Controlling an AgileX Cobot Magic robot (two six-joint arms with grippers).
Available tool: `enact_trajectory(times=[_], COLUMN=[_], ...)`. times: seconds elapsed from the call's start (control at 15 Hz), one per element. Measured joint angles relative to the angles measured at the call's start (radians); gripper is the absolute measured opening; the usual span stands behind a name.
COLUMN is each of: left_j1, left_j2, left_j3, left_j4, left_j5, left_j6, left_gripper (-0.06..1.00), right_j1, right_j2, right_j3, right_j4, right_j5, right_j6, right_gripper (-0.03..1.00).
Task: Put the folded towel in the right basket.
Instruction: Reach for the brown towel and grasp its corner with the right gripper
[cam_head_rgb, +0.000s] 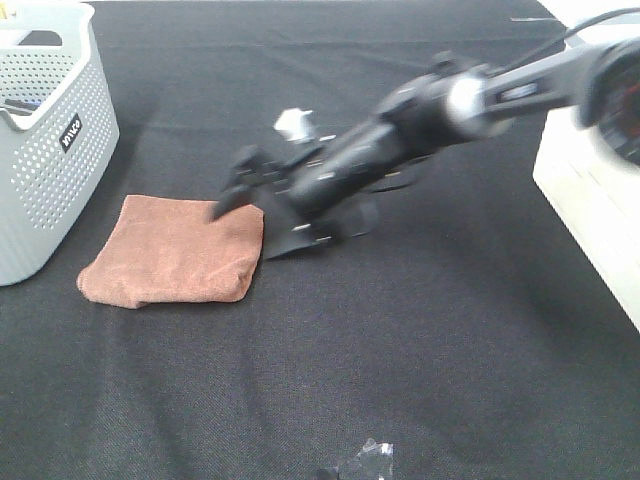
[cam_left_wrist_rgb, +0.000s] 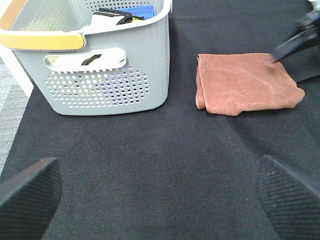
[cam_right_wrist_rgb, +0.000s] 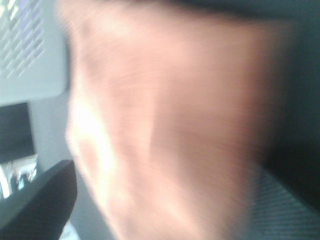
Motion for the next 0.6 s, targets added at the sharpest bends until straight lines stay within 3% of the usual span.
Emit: enact_trajectory(times=[0.2,0.27,0.33,0.53,0.6], left_j1=[0.000,0.000,0.000,0.000,0.000], left_j2=[0.000,0.000,0.000,0.000,0.000], left_j3=[0.000,0.000,0.000,0.000,0.000], left_j4=[0.000,0.000,0.000,0.000,0.000], left_j5=[0.000,0.000,0.000,0.000,0.000], left_j6=[0.000,0.000,0.000,0.000,0.000], left_gripper=[0.99,0.99,0.99,0.99,0.99], right_j1=[0.132,0.168,0.177,0.179,0.179], right_j2=[0.086,0.102,0.109,0.124,0.124], right_j3=[-0.172,-0.219,-0.234,-0.242,-0.242], right_j4=[-0.020,-0.070,-0.104,-0.143,-0.146], right_j5=[0.000,-0.007,-0.012,-0.013,-0.003], right_j6=[0.043,0.080,0.097,0.110,0.109], right_gripper=[0.86,0.78,0.67,0.20,0.20])
